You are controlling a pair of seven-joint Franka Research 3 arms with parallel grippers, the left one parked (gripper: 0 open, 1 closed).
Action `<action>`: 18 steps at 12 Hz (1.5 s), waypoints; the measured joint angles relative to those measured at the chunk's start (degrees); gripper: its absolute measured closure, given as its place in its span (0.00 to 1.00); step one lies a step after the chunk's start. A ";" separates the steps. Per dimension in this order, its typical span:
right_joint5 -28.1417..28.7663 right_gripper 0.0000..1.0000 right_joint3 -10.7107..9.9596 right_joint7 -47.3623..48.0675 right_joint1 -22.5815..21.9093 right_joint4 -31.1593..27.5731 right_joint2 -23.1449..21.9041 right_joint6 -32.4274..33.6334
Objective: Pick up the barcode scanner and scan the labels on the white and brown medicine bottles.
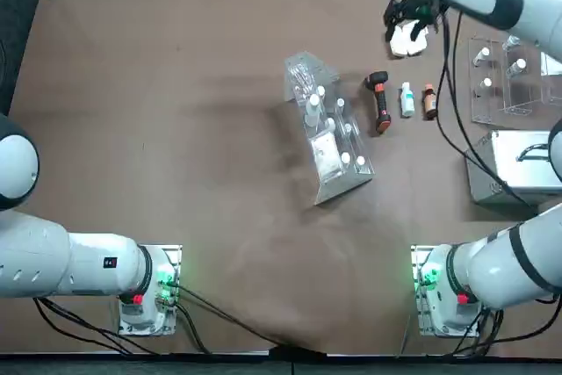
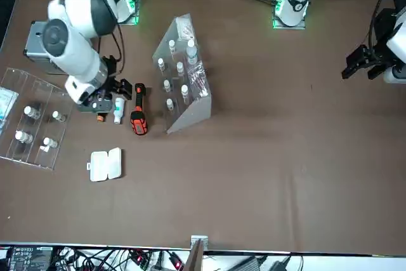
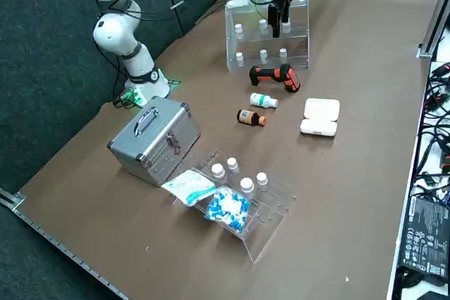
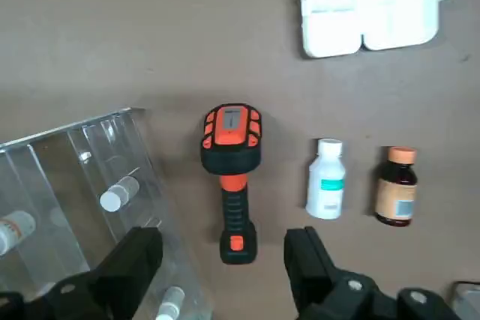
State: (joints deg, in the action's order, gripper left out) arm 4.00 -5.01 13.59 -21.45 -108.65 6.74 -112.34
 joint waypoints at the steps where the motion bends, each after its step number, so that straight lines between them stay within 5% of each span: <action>1: -0.01 0.00 0.00 1.25 -0.80 -1.68 0.34 -2.06; 18: -1.24 0.00 -0.09 6.72 -4.13 -18.80 4.14 -24.69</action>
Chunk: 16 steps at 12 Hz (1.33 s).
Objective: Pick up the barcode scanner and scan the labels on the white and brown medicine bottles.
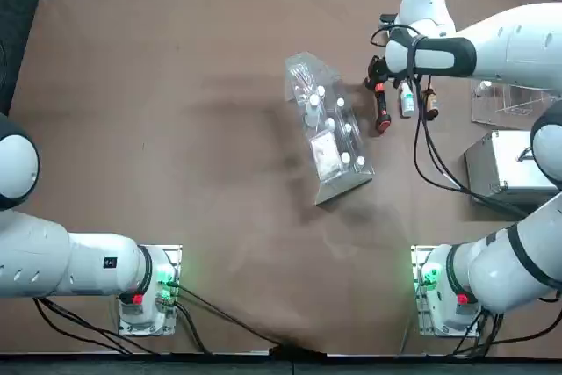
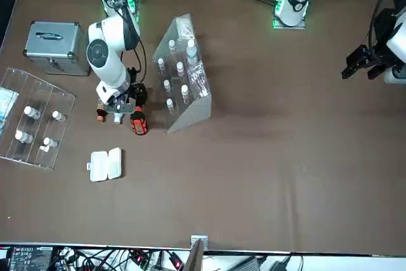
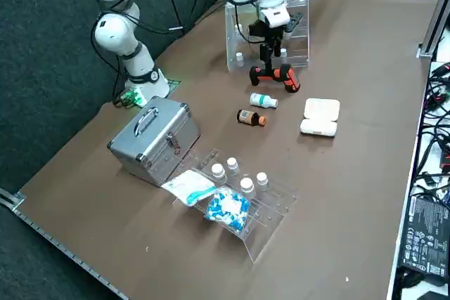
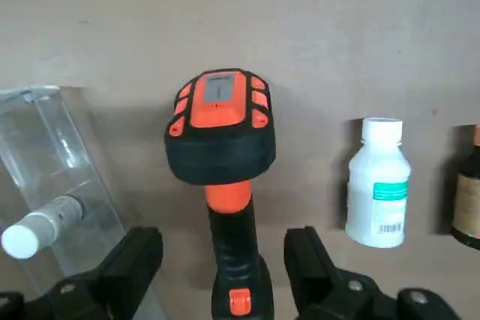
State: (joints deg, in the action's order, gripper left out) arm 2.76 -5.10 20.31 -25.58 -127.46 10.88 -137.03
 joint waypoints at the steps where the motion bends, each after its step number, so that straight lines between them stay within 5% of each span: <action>1: 0.00 0.00 0.00 0.11 -0.04 -0.18 0.59 -0.53; 10: 0.00 0.00 0.00 0.30 -0.28 -0.28 6.81 -6.35; 16: 0.00 0.08 0.00 0.32 -0.29 -0.28 9.12 -8.44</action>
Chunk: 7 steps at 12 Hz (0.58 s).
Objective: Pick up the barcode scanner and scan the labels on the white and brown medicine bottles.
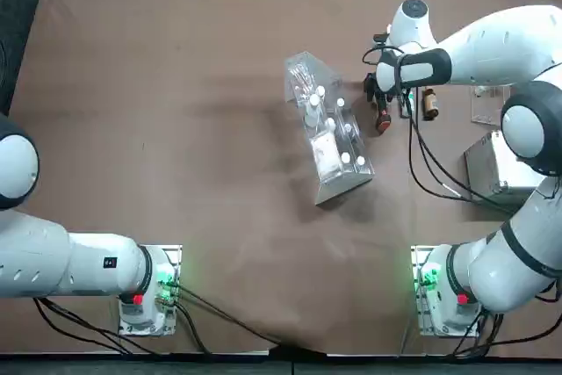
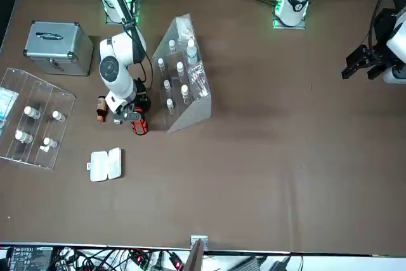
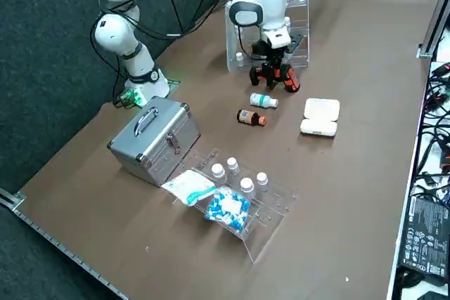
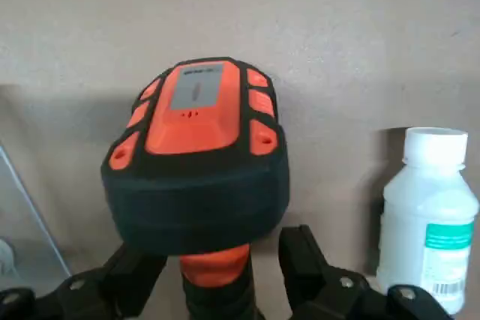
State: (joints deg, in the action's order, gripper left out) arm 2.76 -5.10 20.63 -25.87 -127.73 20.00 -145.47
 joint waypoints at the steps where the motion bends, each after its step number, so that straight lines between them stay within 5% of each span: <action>1: 0.00 0.08 0.00 0.00 0.00 0.00 0.18 -0.17; 3: 0.00 0.14 0.00 0.05 0.00 0.00 0.50 -0.29; 6: 0.00 0.57 0.00 2.11 -0.12 0.02 0.61 -0.52; 7: 0.00 0.57 0.00 3.07 -0.20 0.03 0.60 -0.56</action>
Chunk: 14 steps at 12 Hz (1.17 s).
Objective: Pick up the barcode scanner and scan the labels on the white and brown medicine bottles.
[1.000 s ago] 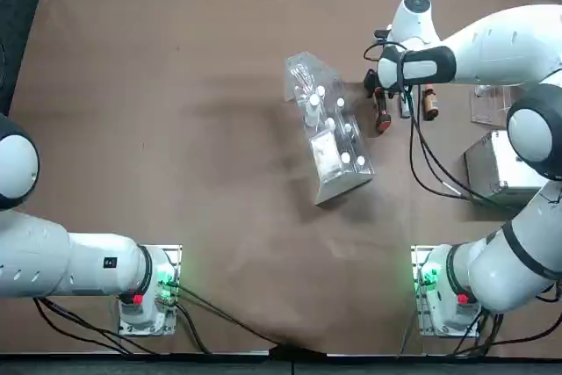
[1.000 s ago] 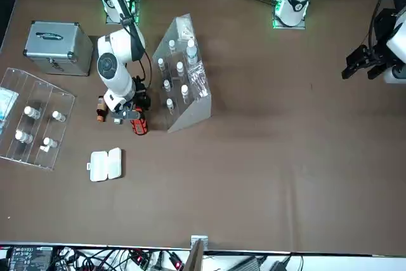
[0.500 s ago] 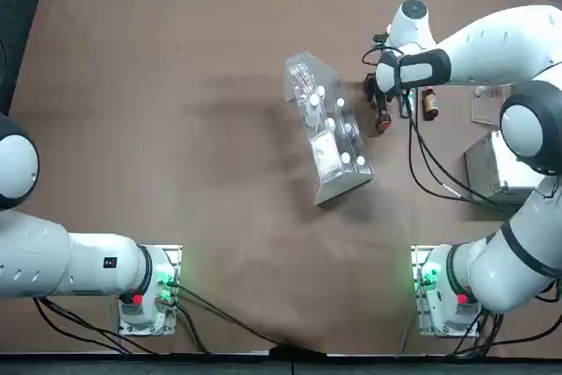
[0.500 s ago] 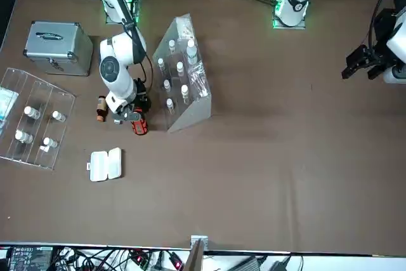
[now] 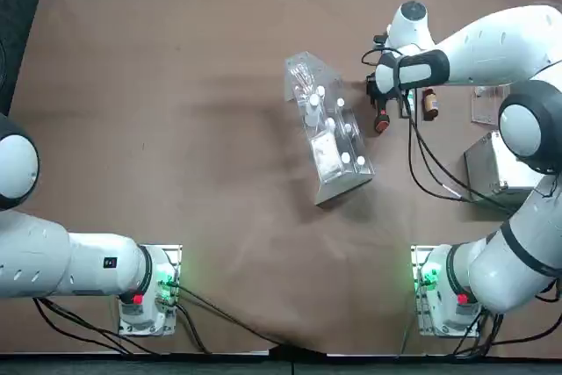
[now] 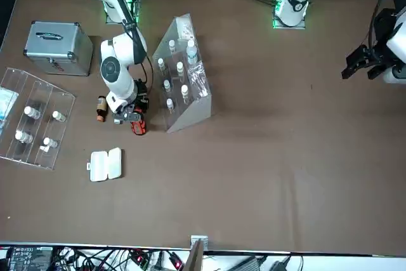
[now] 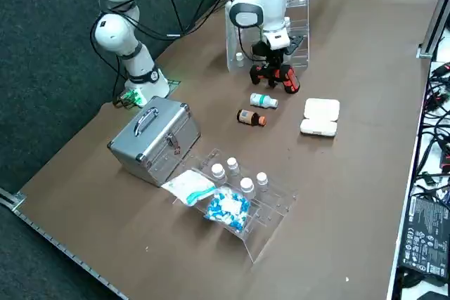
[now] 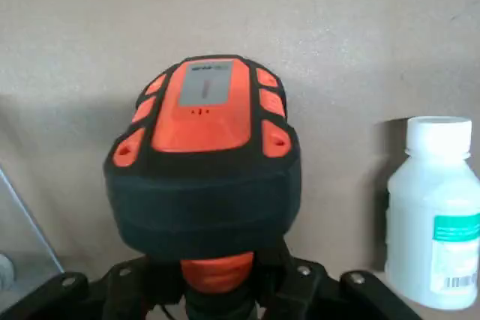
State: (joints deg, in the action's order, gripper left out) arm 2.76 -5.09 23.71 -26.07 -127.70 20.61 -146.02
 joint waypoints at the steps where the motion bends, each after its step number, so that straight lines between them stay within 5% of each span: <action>1: 0.00 0.57 0.00 0.77 -0.09 0.05 -0.01 -0.02; 7: 0.00 0.57 -0.02 1.74 -0.91 0.84 -2.15 1.62; 14: -0.05 0.57 -1.10 -0.74 0.76 4.54 -10.28 19.64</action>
State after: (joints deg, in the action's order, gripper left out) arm 2.72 -6.20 22.96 -25.31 -123.16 10.33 -126.38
